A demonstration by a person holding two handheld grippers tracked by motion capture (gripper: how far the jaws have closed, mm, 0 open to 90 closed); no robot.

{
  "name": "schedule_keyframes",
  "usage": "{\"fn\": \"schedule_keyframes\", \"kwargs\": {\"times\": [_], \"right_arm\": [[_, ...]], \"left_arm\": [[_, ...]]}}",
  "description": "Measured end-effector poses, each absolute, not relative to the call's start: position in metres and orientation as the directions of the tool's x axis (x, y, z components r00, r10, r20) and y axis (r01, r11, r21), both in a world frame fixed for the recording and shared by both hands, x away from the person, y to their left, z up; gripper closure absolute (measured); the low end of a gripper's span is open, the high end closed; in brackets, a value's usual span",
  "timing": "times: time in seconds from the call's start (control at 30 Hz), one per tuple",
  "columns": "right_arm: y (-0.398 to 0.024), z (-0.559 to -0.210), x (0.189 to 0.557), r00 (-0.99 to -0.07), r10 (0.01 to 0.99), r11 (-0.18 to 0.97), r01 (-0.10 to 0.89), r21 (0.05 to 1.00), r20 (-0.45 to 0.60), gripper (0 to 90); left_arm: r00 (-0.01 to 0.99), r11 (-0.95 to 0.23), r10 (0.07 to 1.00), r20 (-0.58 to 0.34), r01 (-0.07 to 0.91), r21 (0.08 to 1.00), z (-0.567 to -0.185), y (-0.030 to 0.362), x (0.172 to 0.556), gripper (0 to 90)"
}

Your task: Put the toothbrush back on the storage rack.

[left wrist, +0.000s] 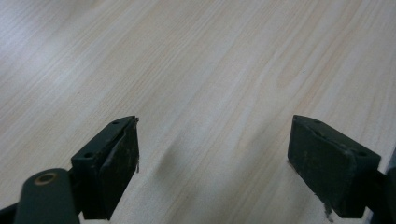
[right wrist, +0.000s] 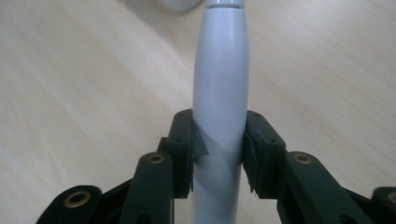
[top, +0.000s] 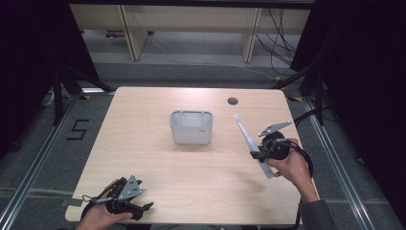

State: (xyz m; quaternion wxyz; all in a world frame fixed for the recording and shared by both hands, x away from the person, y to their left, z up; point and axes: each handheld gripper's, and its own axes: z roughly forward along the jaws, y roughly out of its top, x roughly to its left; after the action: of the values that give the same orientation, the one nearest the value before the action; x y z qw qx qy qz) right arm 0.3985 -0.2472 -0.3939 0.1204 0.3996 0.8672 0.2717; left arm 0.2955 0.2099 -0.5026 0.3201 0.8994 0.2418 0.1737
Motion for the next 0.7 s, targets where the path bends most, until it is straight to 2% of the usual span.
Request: {"fn": "schedule_keyframes", "kwargs": {"times": [0.03,0.23,0.27,0.53,0.63,0.7], "right_arm": [[-0.247,-0.394,0.399,-0.652,0.759,0.533,0.628,0.567,0.008,66.9],[-0.238,-0.390,0.415,-0.630,0.777,0.435,0.552,0.711,0.013,66.9],[-0.238,-0.387,0.416,-0.632,0.774,0.436,0.562,0.703,0.025,66.8],[-0.226,-0.388,0.430,-0.625,0.780,0.338,0.468,0.816,0.035,66.9],[-0.221,-0.386,0.434,-0.632,0.775,0.335,0.440,0.833,0.023,66.9],[-0.217,-0.385,0.434,-0.625,0.779,0.305,0.447,0.841,0.050,66.8]], "left_arm": [[0.823,-0.677,0.545,0.156,0.323,0.661,-0.502,0.210,0.295,16.3],[0.823,-0.672,0.548,0.153,0.324,0.666,-0.503,0.210,0.295,16.3],[0.823,-0.673,0.548,0.154,0.323,0.666,-0.503,0.210,0.295,16.3],[0.822,-0.677,0.547,0.158,0.324,0.661,-0.503,0.210,0.295,16.3],[0.828,-0.688,0.538,0.161,0.320,0.651,-0.503,0.210,0.295,16.4],[0.825,-0.682,0.542,0.157,0.324,0.655,-0.503,0.209,0.296,16.3]]}}
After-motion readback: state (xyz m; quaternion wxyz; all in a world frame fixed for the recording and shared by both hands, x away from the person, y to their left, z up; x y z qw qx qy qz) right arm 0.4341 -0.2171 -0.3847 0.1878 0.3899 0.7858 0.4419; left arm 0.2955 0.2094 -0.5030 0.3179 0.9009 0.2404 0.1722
